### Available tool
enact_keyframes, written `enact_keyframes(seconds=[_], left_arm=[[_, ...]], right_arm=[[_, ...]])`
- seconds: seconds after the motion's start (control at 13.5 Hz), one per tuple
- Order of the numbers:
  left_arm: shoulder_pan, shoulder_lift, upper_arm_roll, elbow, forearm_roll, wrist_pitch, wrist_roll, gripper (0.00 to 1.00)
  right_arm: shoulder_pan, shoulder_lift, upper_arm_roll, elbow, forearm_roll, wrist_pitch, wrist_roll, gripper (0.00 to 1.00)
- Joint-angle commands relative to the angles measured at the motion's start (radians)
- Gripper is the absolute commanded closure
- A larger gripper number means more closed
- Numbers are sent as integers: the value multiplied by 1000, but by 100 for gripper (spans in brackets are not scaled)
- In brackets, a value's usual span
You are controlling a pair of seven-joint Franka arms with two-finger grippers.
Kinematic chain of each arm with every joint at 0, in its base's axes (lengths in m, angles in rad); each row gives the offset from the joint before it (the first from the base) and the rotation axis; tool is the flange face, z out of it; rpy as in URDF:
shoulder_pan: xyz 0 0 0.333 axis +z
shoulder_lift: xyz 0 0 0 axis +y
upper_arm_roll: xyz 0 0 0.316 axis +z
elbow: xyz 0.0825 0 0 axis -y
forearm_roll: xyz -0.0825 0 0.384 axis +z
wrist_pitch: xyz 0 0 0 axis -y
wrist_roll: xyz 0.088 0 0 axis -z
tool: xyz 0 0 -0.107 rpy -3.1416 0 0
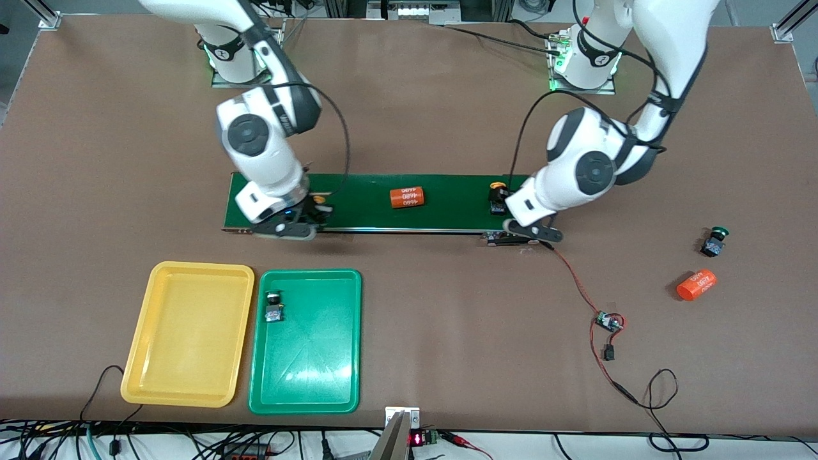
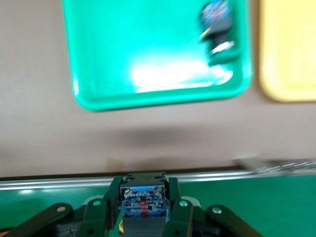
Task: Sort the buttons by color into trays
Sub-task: 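Carry the button to the yellow tray while the left gripper grasps a cylinder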
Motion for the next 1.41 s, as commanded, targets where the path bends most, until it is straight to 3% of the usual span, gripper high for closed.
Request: enact_keyframes(seconds=[0.0,0.15,0.3,0.52,0.81,1.11,1.33], left_arm=[[127,-46,1,2,-2,-21,56,0],[198,-31,7,40,34,-21,92,0],[230,2,53,91,147,-16,162,0],[282,-4,96,102,270,-7,451,0],[414,45,96,122,275,-6,820,0],[522,245,94,298,261,-7,1140,0],[540,298,94,327,261,-7,1212,0]], right_arm=[[-106,19,12,123,1,-139,-166,100],[-180,43,12,149,3,-144,-281,100],[-243,95,12,194,1,-142,-359,100],[-304,198,12,264,-2,-132,-476,100],[-360,322,-4,324,-14,-34,-599,99],[-423,432,-7,330,-14,173,-751,99],[-441,453,-9,329,-14,203,-769,99]])
